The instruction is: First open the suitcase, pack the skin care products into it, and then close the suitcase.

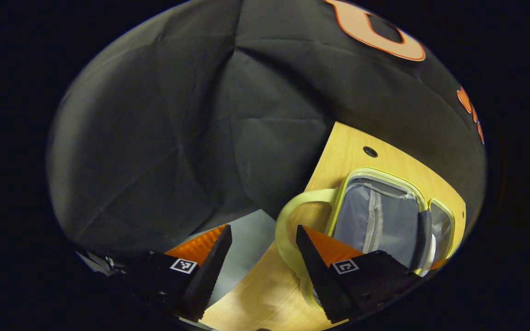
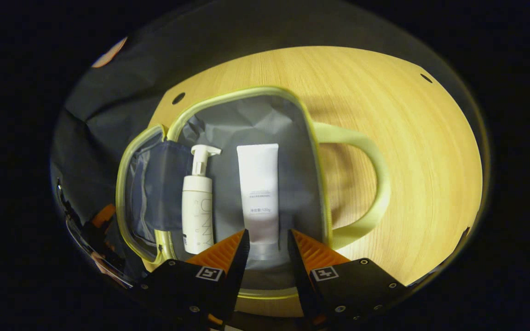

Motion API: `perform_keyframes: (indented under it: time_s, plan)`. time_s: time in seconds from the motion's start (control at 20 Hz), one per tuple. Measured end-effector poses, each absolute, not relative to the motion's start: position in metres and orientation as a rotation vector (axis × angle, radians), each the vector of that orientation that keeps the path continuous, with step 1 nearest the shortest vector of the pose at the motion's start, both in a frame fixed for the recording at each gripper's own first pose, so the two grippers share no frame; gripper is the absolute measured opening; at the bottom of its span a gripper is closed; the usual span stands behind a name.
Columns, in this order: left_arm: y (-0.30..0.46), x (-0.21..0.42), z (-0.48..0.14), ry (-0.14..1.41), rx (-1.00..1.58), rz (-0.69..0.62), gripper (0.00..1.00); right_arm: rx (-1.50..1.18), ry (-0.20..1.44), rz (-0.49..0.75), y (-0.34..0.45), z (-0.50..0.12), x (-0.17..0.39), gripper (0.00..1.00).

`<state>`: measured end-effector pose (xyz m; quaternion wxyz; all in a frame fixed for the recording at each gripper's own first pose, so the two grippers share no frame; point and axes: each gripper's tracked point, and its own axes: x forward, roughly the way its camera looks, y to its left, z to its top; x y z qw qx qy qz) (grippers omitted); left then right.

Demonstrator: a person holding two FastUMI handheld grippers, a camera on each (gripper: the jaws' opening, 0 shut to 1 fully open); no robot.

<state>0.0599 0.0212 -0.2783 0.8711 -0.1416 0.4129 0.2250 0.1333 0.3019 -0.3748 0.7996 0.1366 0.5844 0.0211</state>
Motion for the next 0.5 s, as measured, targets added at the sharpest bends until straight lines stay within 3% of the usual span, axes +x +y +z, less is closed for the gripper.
perform_keyframes:
  time_s: [0.1,0.15,0.2,0.3,0.4,0.5]
  plan:
    - [0.015,0.064,-0.289,0.872,-0.401,0.452,0.92,0.332,1.17,0.037,0.29,-0.351,0.139,0.55]
    - [0.014,0.066,-0.294,0.879,-0.446,0.444,0.94,0.354,1.111,0.041,0.285,-0.339,0.146,0.62]
    - [0.012,0.065,-0.299,0.886,-0.484,0.433,0.94,0.368,1.055,0.038,0.275,-0.324,0.15,0.57]
    - [0.012,0.064,-0.303,0.901,-0.543,0.419,0.94,0.372,0.952,0.021,0.254,-0.298,0.157,0.64]
    - [0.006,0.071,-0.312,0.921,-0.594,0.392,0.8,0.362,0.859,0.005,0.235,-0.274,0.162,0.72]
    - [-0.005,0.08,-0.32,0.931,-0.652,0.346,0.58,0.329,0.757,-0.013,0.214,-0.249,0.17,0.81]
